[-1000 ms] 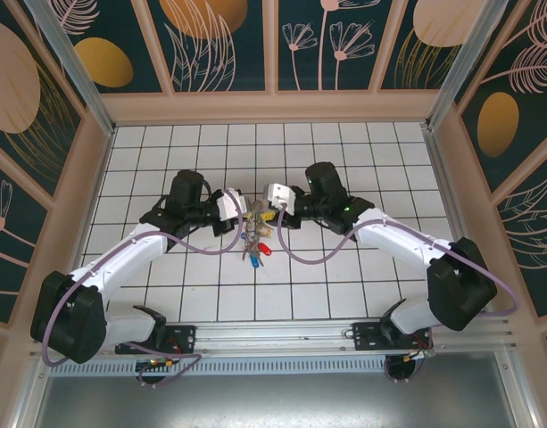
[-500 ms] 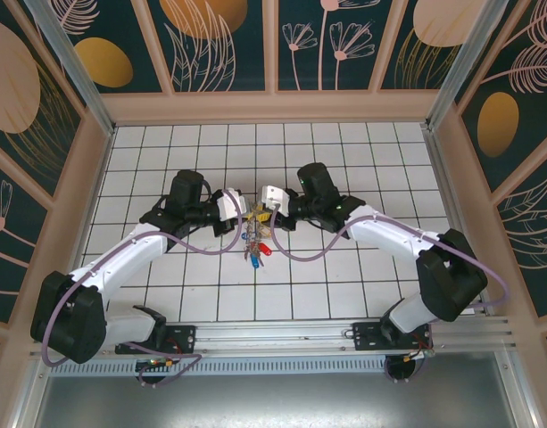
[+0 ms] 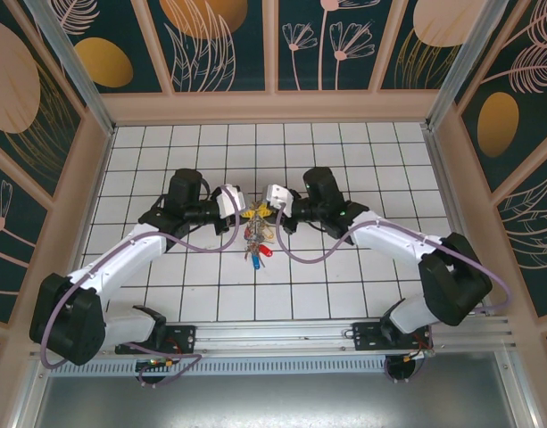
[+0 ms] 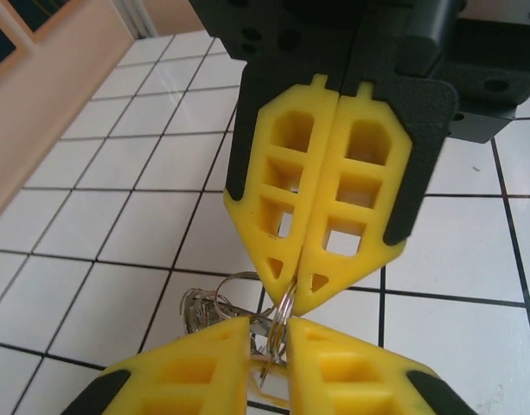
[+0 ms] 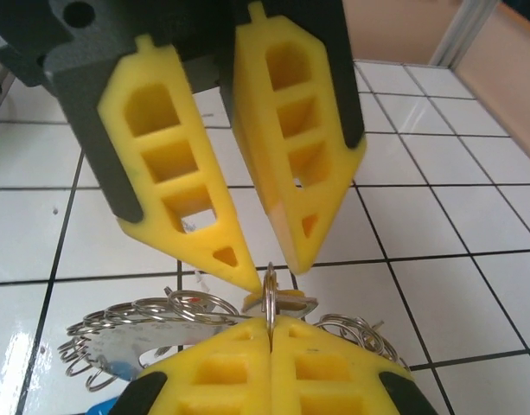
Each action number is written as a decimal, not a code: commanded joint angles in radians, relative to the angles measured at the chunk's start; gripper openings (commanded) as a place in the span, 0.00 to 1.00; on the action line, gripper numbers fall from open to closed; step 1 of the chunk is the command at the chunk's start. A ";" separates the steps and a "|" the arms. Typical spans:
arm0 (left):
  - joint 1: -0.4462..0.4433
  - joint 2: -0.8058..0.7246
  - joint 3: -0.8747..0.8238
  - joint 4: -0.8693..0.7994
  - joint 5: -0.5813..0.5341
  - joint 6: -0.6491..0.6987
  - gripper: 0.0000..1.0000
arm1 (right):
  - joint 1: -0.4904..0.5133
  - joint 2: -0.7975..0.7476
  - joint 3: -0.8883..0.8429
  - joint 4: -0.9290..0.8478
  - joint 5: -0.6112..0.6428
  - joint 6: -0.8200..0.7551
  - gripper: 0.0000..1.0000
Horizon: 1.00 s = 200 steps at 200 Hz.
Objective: Put the keys on the keyring
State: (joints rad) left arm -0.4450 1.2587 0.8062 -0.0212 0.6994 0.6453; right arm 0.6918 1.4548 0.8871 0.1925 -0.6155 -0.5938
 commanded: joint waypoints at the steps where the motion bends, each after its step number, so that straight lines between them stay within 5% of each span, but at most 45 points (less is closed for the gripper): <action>1: -0.005 -0.027 0.013 0.070 0.046 -0.049 0.21 | -0.021 -0.084 -0.044 0.203 -0.071 0.110 0.00; 56: -0.006 -0.011 0.003 0.165 0.130 -0.113 0.22 | -0.043 -0.123 -0.082 0.249 -0.105 0.140 0.00; 132: -0.005 -0.024 -0.014 0.142 0.132 -0.017 0.22 | -0.057 -0.145 -0.080 0.243 -0.127 0.148 0.00; 200: -0.007 -0.031 -0.024 0.147 0.107 0.005 0.00 | -0.057 -0.145 -0.118 0.421 -0.110 0.273 0.00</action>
State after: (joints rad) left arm -0.4450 1.2499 0.8017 0.1139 0.8001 0.6216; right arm 0.6399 1.3457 0.7879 0.4137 -0.7044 -0.4088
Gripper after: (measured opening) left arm 0.064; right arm 0.047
